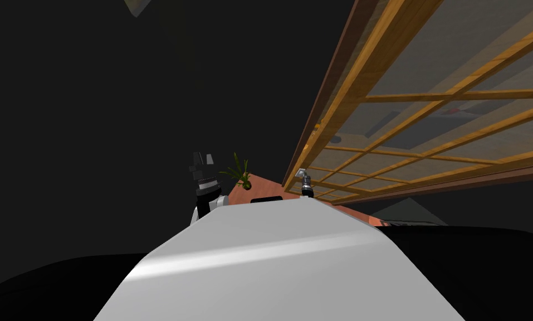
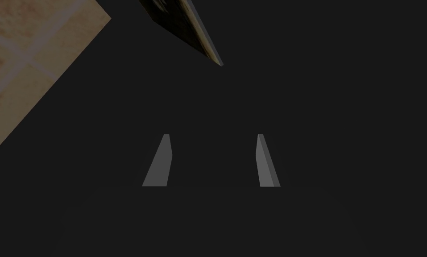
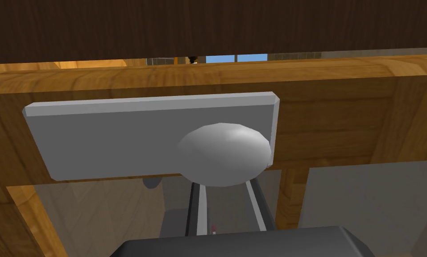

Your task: Pull the door open

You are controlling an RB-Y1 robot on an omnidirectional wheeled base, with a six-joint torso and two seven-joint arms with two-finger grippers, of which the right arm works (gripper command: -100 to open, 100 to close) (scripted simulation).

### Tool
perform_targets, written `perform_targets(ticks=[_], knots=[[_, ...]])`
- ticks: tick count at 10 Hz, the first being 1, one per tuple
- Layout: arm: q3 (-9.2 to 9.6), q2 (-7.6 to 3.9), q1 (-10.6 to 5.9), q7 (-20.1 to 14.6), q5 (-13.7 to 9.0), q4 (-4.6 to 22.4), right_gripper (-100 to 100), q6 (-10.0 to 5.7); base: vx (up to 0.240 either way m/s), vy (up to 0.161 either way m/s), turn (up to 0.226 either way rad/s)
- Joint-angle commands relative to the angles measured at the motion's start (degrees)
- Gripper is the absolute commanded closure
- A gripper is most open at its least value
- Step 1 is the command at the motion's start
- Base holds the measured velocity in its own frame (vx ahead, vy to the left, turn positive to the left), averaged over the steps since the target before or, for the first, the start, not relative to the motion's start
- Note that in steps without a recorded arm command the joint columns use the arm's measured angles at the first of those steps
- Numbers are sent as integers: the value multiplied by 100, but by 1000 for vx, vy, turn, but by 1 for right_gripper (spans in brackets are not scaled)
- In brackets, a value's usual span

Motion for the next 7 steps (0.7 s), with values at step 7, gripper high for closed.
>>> perform_targets(ticks=[7], knots=[[201,53,-41,-483,-194,-126,100,23,-18,-4,24]])
